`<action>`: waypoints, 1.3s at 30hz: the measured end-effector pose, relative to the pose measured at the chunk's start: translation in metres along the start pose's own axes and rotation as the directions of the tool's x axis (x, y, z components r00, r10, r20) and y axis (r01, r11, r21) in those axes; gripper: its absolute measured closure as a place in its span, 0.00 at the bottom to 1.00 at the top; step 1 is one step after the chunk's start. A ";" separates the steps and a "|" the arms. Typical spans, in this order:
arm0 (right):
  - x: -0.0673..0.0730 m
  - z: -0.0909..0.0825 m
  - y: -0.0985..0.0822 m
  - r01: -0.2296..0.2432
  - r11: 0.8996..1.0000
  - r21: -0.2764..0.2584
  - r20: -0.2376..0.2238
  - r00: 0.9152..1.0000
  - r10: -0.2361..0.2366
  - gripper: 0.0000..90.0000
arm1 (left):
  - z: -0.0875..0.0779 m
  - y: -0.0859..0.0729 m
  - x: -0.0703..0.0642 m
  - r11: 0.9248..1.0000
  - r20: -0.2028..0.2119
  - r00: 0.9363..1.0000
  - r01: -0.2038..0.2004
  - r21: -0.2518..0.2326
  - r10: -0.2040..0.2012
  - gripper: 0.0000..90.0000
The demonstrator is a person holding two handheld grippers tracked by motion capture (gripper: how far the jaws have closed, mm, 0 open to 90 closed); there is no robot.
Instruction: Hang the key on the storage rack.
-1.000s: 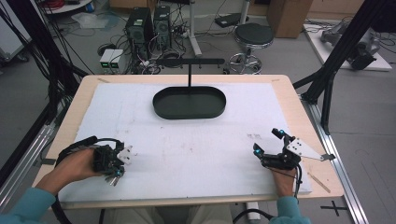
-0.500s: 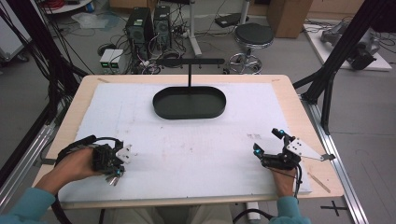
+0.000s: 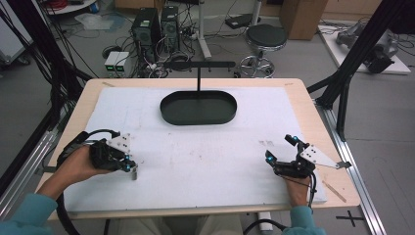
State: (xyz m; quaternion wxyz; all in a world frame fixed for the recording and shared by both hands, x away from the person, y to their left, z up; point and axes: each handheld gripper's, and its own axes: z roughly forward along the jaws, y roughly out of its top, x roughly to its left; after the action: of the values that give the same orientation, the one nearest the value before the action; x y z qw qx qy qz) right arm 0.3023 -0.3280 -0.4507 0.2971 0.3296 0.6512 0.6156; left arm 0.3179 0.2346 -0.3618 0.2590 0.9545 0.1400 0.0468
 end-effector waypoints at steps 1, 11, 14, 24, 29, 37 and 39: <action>0.000 0.000 0.000 -0.004 1.000 0.001 0.000 1.000 0.004 0.01 | 0.000 0.000 0.000 1.000 0.000 1.000 0.000 0.000 0.000 0.98; 0.000 0.000 0.000 -0.004 1.000 0.001 0.000 1.000 0.004 0.01 | -0.019 0.009 0.022 0.960 0.007 0.993 0.115 -0.254 -0.117 0.98; 0.000 0.000 0.000 -0.004 1.000 0.000 0.001 1.000 0.004 0.01 | -0.026 0.013 0.028 0.935 0.006 0.989 0.139 -0.325 -0.145 0.98; 0.000 0.000 0.000 -0.004 1.000 0.001 0.001 1.000 0.004 0.01 | -0.040 0.044 0.051 0.886 0.008 0.987 0.149 -0.438 -0.162 0.98; 0.000 0.000 0.000 0.001 1.000 -0.001 0.001 1.000 -0.001 0.01 | -0.045 0.056 0.059 0.857 0.026 0.986 0.154 -0.491 -0.163 0.98; 0.000 0.000 0.000 0.000 1.000 -0.001 0.000 1.000 0.000 0.01 | -0.048 0.087 0.081 0.848 0.006 0.988 0.138 -0.511 -0.157 0.98; 0.000 0.000 0.000 0.000 1.000 -0.001 0.000 1.000 0.000 0.01 | -0.049 0.094 0.087 0.843 0.005 0.986 0.145 -0.518 -0.167 0.98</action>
State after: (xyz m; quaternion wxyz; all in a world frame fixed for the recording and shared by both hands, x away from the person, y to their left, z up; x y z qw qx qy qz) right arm 0.3023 -0.3280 -0.4508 0.2974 0.3295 0.6511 0.6158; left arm 0.4164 0.2063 -0.2706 0.5055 0.8344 0.2045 0.0804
